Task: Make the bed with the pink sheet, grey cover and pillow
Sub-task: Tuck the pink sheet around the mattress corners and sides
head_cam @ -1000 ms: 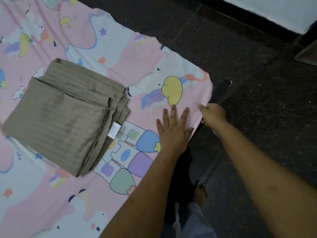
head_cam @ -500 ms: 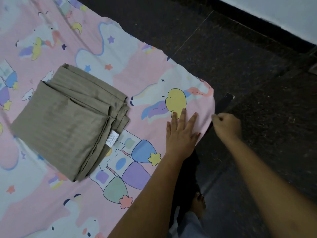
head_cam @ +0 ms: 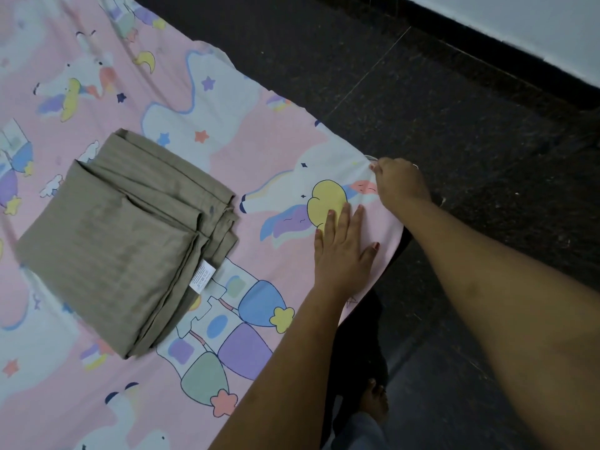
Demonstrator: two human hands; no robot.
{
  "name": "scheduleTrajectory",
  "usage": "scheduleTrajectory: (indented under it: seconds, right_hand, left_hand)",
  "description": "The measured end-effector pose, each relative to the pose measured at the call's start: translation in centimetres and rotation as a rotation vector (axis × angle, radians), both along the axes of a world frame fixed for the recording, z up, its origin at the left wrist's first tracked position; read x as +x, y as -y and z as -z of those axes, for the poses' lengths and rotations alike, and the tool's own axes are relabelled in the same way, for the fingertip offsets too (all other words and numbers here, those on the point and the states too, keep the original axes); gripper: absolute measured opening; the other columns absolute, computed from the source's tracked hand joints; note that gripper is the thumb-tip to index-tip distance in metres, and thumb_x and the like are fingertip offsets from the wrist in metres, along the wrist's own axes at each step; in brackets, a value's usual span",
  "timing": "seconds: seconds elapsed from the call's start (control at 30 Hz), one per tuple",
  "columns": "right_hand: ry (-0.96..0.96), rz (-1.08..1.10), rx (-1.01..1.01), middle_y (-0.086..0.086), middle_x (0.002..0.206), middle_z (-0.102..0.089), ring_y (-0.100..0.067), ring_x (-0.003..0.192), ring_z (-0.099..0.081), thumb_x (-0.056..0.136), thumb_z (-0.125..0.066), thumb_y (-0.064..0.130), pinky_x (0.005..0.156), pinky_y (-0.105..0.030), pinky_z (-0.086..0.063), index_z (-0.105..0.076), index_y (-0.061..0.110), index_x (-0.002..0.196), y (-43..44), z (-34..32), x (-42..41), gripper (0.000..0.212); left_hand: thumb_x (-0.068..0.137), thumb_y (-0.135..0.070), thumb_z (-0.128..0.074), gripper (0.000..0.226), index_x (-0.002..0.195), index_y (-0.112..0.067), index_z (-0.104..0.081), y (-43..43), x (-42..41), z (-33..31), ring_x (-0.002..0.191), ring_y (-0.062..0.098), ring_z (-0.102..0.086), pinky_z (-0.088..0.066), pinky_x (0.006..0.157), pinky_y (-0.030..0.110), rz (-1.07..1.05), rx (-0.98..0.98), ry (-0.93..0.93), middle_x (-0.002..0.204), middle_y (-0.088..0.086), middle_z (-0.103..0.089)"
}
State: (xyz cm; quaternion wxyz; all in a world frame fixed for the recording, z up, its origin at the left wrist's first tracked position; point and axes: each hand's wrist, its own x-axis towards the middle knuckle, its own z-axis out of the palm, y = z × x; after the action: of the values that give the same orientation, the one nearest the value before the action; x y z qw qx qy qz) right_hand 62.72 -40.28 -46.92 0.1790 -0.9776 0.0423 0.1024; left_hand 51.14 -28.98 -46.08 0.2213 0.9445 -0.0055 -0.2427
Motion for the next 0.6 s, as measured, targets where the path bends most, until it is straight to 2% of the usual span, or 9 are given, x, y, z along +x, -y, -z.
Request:
scheduleTrajectory:
  seconds: [0.1, 0.23, 0.33, 0.4, 0.5, 0.6]
  right_hand:
    - [-0.031, -0.042, -0.036, -0.018, 0.106, -0.063, -0.032, 0.097, -0.063, 0.099, -0.046, 0.024, 0.075, -0.038, -0.051, -0.057, 0.003, 0.113, 0.5, -0.3, 0.4, 0.028]
    - [-0.056, -0.155, -0.157, -0.019, 0.104, -0.064, -0.032, 0.091, -0.064, 0.100, -0.041, 0.022, 0.064, -0.033, -0.041, -0.055, 0.000, 0.113, 1.7, -1.1, 0.6, 0.028]
    - [-0.106, -0.154, -0.237, -0.015, 0.101, -0.064, -0.026, 0.081, -0.061, 0.099, -0.045, 0.023, 0.061, -0.031, -0.040, -0.054, 0.003, 0.111, 2.4, -1.2, 0.2, 0.025]
    - [-0.176, -0.173, -0.281, -0.014, 0.102, -0.064, -0.023, 0.081, -0.060, 0.097, -0.048, 0.023, 0.063, -0.031, -0.043, -0.055, 0.005, 0.113, 2.0, -1.2, 0.6, 0.026]
    - [-0.357, -0.111, -0.210, -0.020, 0.112, -0.062, -0.034, 0.100, -0.061, 0.100, -0.038, 0.026, 0.078, -0.035, -0.046, -0.059, 0.002, 0.117, 1.9, -1.1, 2.2, 0.035]
    - [-0.528, -0.027, -0.061, -0.020, 0.109, -0.063, -0.032, 0.097, -0.059, 0.098, -0.046, 0.032, 0.078, -0.033, -0.045, -0.064, 0.003, 0.104, 2.7, -1.2, 4.6, 0.035]
  left_hand:
    - [0.100, -0.044, -0.027, 0.063, 0.151, -0.028, 0.006, 0.1, 0.4, 0.1, 0.144, 0.017, 0.020, 0.010, 0.116, 0.040, -0.014, -0.028, 0.016, 0.158, -0.006, 0.016]
    - [0.101, -0.039, -0.031, 0.061, 0.151, -0.028, 0.002, 0.4, 1.5, -0.4, 0.146, 0.013, 0.013, 0.006, 0.118, 0.039, -0.097, -0.178, 0.043, 0.159, -0.007, 0.008]
    - [0.100, -0.036, -0.039, 0.061, 0.151, -0.032, -0.006, 0.7, 3.1, -1.0, 0.147, 0.012, 0.002, -0.002, 0.120, 0.037, -0.194, -0.324, 0.073, 0.160, -0.009, -0.003]
    - [0.099, -0.035, -0.042, 0.061, 0.150, -0.034, -0.009, 0.3, 4.6, -1.5, 0.147, 0.012, 0.000, -0.003, 0.119, 0.034, -0.258, -0.336, 0.081, 0.159, -0.009, -0.005]
    - [0.099, -0.036, -0.040, 0.060, 0.151, -0.032, -0.009, -1.9, 6.4, -1.6, 0.147, 0.015, 0.002, -0.003, 0.118, 0.036, -0.300, -0.249, 0.044, 0.160, -0.008, -0.003]
    - [0.099, -0.035, -0.040, 0.061, 0.151, -0.029, -0.007, -3.9, 7.6, -1.1, 0.147, 0.018, 0.003, -0.006, 0.117, 0.042, -0.256, -0.185, -0.002, 0.160, -0.006, 0.000]
